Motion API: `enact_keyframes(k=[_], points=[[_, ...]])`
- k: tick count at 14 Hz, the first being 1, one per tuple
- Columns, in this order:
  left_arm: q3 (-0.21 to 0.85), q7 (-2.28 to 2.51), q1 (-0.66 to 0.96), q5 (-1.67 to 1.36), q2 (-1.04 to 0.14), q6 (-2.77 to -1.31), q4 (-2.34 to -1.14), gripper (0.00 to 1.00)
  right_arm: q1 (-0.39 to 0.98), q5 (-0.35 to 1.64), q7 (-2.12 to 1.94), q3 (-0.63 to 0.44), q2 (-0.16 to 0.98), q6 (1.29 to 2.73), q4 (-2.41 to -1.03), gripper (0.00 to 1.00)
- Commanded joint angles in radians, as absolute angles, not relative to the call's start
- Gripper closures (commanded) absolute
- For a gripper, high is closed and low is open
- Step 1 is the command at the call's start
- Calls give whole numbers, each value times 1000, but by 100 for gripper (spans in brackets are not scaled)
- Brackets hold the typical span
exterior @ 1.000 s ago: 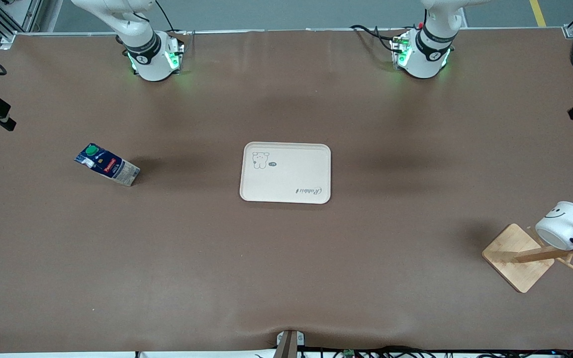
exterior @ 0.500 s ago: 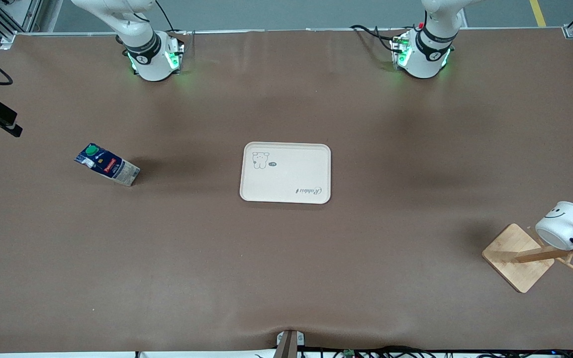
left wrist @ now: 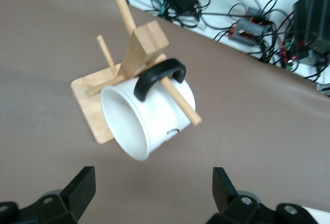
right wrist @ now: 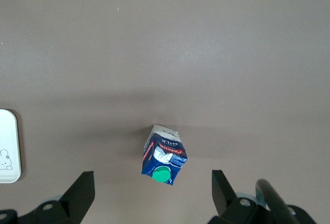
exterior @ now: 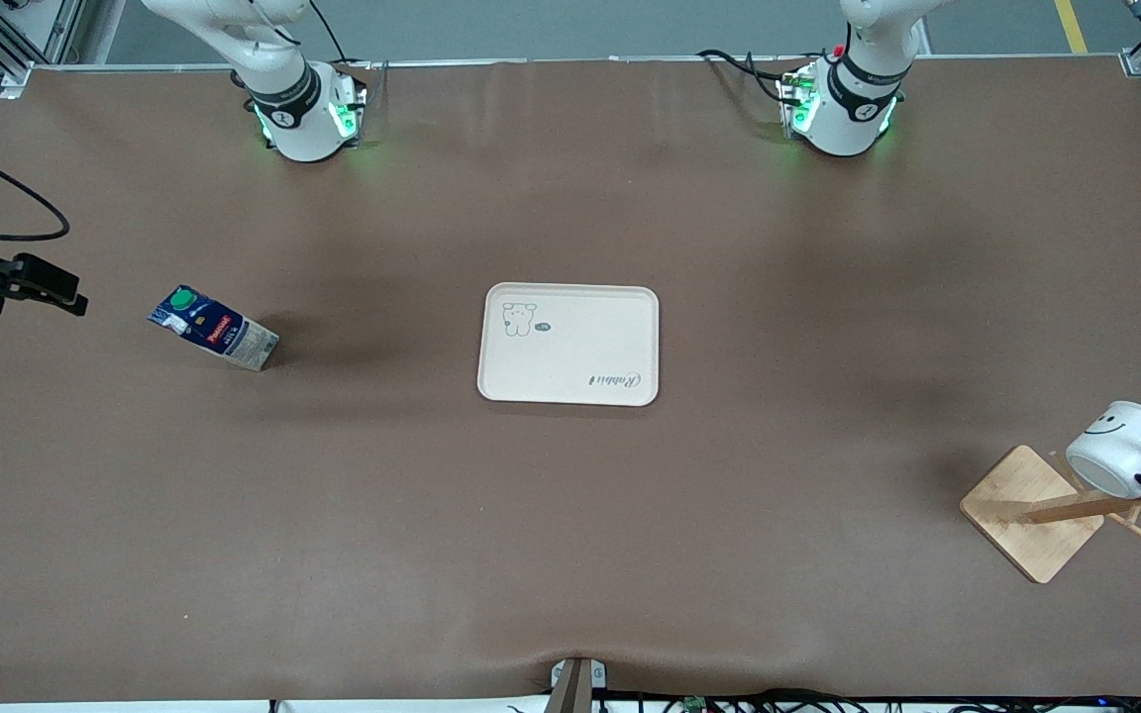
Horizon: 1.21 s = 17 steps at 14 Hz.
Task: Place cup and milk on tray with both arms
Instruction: 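Reach the right gripper toward the milk carton while the left gripper reaches the mug, then grasp the milk carton with the right gripper while the left gripper grasps the mug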
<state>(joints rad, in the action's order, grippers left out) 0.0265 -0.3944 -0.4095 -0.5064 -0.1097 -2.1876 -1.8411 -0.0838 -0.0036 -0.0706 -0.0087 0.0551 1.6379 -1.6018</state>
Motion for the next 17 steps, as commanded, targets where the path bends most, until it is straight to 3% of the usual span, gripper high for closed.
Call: enact_keyframes(k=[1,4,8,11,13,17], points=[[31,-556,-437,-628,-164,-2241,-1847,0,-92,6,-61,-2,55,1617,-1586,0],[31,-679,-448,-763,-209,-2250,-1835,1,-90,6,-60,-2,61,1615,-1588,0],[43,-725,-439,-792,-232,-2293,-1832,14,-100,83,-55,-2,176,1618,-1575,0],[84,-730,-439,-793,-245,-2327,-1825,22,-117,109,-54,-3,184,1611,-1574,0],[112,-733,-437,-792,-245,-2359,-1832,32,-115,107,-60,-3,190,1602,-1581,0],[117,-753,-430,-781,-258,-2364,-1836,70,-115,107,-54,-3,206,1516,-1580,0]])
